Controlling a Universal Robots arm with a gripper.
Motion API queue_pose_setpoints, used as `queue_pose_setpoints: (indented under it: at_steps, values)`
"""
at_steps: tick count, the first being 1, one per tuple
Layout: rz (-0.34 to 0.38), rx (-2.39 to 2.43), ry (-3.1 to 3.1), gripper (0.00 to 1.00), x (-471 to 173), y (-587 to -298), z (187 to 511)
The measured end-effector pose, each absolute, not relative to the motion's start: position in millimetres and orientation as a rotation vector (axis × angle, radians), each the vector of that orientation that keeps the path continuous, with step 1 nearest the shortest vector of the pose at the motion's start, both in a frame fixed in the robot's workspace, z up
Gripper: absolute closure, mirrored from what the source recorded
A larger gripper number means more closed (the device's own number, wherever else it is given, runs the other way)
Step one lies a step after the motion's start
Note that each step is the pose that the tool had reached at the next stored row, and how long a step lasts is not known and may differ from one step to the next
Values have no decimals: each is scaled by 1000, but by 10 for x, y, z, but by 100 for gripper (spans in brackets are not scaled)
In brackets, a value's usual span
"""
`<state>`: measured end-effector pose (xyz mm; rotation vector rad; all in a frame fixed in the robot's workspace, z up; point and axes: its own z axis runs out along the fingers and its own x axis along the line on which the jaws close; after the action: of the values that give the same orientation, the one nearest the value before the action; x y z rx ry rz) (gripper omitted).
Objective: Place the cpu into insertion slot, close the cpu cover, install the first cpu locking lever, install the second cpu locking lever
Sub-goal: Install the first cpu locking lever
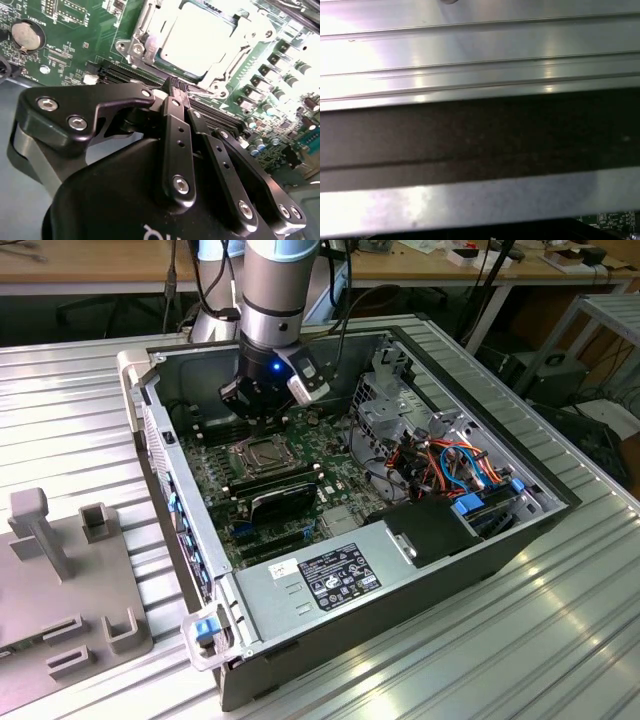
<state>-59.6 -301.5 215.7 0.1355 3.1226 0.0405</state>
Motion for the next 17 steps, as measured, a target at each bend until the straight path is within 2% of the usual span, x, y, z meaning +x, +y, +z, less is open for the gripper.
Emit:
queue_pose_setpoints:
  at_steps: [17]
  values:
    - [47,132,3123,89,-490,-2992,2078]
